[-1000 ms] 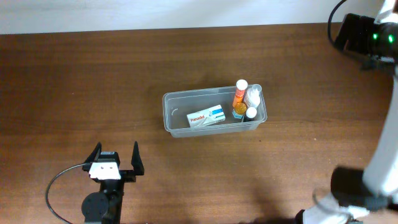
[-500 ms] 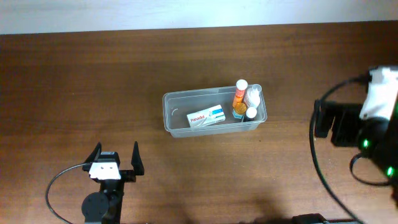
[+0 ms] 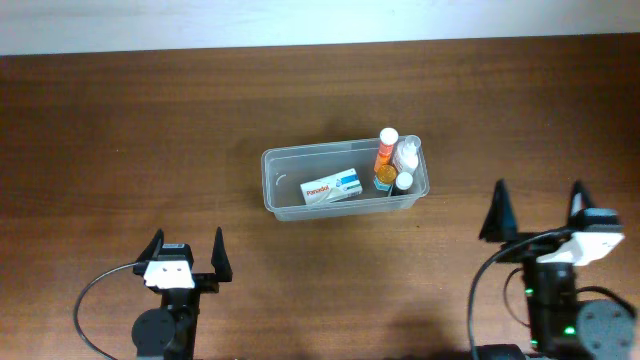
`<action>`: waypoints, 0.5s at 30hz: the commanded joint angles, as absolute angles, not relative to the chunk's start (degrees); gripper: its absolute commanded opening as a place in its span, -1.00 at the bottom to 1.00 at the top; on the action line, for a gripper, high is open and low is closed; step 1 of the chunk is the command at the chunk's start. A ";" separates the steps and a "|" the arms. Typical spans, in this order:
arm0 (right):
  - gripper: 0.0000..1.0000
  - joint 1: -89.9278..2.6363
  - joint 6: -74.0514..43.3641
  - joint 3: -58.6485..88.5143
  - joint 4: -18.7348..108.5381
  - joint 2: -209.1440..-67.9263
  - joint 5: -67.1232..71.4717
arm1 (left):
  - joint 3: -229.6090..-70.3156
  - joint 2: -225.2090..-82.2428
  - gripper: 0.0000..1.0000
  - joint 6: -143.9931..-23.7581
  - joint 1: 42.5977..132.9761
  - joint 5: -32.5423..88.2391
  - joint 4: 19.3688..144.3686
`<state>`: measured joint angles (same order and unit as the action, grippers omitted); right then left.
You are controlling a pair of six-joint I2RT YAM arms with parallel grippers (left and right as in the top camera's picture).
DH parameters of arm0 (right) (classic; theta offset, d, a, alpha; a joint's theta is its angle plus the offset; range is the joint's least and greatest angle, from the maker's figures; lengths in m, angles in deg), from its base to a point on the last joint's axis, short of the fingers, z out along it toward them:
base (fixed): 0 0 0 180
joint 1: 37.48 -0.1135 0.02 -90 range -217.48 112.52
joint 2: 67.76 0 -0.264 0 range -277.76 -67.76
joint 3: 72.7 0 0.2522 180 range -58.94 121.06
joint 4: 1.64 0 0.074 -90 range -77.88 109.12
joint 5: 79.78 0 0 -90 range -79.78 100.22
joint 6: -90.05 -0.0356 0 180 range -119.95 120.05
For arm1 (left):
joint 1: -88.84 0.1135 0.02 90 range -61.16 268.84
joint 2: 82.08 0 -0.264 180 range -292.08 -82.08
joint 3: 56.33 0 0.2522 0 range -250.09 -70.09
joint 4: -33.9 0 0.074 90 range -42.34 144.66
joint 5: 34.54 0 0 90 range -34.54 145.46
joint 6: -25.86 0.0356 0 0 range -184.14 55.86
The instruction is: Pack container
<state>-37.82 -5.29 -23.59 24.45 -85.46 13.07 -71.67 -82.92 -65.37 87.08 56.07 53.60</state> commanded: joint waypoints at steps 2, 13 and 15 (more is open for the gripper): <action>0.97 -37.41 -4.66 -37.60 15.80 -77.13 11.91 | -71.15 -82.42 0.99 -64.48 86.86 55.83 53.36; 0.97 -37.43 -4.68 -53.18 10.99 -67.95 8.79 | -71.15 -82.42 0.99 -64.48 86.86 55.83 53.36; 0.97 -37.41 -4.66 -54.32 10.97 -67.95 8.72 | -71.15 -82.42 0.99 -64.48 86.86 55.83 53.36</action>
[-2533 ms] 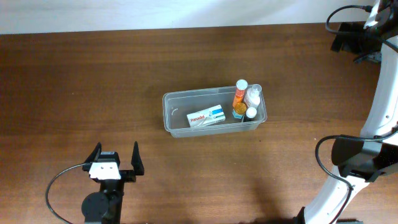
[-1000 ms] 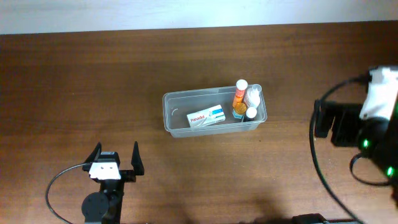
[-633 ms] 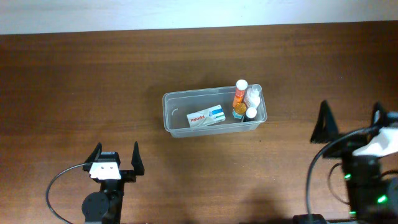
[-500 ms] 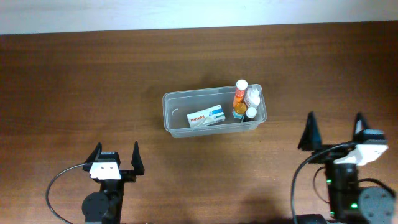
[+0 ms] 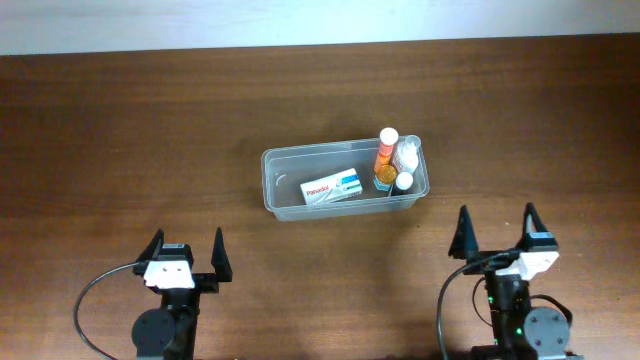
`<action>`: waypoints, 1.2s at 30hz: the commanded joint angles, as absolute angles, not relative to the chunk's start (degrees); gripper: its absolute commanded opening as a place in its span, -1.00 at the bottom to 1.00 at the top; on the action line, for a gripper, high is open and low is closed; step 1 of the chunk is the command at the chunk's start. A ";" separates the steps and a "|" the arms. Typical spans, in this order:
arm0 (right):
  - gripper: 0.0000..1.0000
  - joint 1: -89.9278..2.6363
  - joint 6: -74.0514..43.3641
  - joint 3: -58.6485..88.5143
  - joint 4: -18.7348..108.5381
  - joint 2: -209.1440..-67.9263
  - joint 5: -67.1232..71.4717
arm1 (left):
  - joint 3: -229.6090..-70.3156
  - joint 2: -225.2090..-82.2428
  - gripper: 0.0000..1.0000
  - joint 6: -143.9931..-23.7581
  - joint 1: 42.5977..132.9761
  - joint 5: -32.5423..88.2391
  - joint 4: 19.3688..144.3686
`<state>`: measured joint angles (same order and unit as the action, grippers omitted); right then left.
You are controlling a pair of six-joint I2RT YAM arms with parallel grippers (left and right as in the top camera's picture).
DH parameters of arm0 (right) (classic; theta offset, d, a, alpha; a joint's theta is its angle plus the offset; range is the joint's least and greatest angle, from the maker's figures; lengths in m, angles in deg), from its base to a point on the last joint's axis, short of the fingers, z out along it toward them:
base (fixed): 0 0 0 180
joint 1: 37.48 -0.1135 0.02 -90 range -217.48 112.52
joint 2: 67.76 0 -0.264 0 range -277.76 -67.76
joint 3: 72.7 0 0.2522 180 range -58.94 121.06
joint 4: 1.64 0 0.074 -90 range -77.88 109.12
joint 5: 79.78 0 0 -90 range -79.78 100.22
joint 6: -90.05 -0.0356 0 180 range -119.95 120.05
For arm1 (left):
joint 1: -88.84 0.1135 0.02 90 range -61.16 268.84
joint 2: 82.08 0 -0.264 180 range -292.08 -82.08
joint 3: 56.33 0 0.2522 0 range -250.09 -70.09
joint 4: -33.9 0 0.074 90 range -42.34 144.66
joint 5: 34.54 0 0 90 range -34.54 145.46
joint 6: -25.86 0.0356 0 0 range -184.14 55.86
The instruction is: Pack container
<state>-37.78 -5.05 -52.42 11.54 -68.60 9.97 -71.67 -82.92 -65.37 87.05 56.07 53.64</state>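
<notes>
A clear plastic container (image 5: 283,170) sits mid-table in the overhead view. Inside it lie a white Panadol box (image 5: 332,188) and, at the right end, an orange tube (image 5: 385,150), a white bottle (image 5: 407,152) and two small bottles (image 5: 403,181). My left gripper (image 5: 186,248) stands open near the front edge at the left, nothing between its fingers. My right gripper (image 5: 495,230) stands open near the front edge at the right, also holding nothing. Both are well in front of the container.
The brown wooden table (image 5: 120,130) ends at a pale wall strip along the back. Black cables loop beside each arm base at the front.
My right gripper has moved left and toward the front edge, from the far right side to a spot nearer the container's right end. The left arm and the container's contents are unchanged.
</notes>
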 commanded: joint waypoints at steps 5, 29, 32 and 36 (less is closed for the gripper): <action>0.97 -37.41 -4.66 -57.14 10.97 -67.95 8.74 | -71.15 -82.42 0.99 -64.48 86.86 55.83 53.36; 0.97 -37.45 -4.68 -58.63 16.61 -67.95 9.38 | -71.15 -82.42 0.99 -64.50 86.86 55.83 53.36; 0.97 -37.45 -4.66 -58.63 16.61 -67.95 9.35 | -71.15 -82.42 0.99 -64.48 86.86 55.83 53.36; 0.97 -37.45 -4.66 -58.63 16.61 -67.95 9.35 | -71.15 -82.42 0.99 -64.48 86.86 55.83 53.36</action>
